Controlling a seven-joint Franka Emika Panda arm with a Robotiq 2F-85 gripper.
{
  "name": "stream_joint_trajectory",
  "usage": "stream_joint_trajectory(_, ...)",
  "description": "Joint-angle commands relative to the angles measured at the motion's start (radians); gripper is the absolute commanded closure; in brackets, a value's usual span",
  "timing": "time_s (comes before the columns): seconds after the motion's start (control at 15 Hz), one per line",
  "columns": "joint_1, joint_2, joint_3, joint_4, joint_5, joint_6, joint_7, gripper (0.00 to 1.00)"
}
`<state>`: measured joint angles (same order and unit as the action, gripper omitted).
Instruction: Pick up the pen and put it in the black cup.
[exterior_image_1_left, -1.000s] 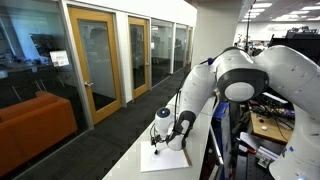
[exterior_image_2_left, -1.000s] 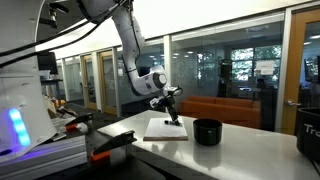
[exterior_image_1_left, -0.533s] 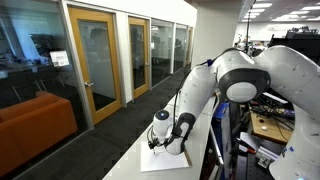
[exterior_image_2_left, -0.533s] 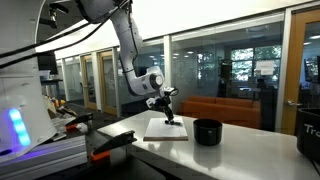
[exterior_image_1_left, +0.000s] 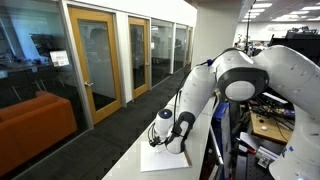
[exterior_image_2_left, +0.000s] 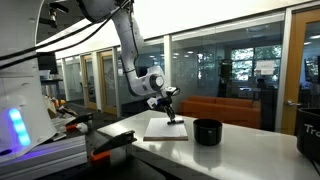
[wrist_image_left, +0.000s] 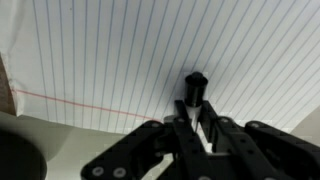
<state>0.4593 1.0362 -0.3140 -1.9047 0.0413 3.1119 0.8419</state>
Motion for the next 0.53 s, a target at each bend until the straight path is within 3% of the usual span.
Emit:
stream_joint_trajectory(0.0,-0.022,-0.027,0.014,-0.035,0.054,0.044,-0.086,0.95)
stream_joint_trajectory(0.47,0.072,-0.158,-0.065,-0.144,0.155,0.137,-0.185,0.95)
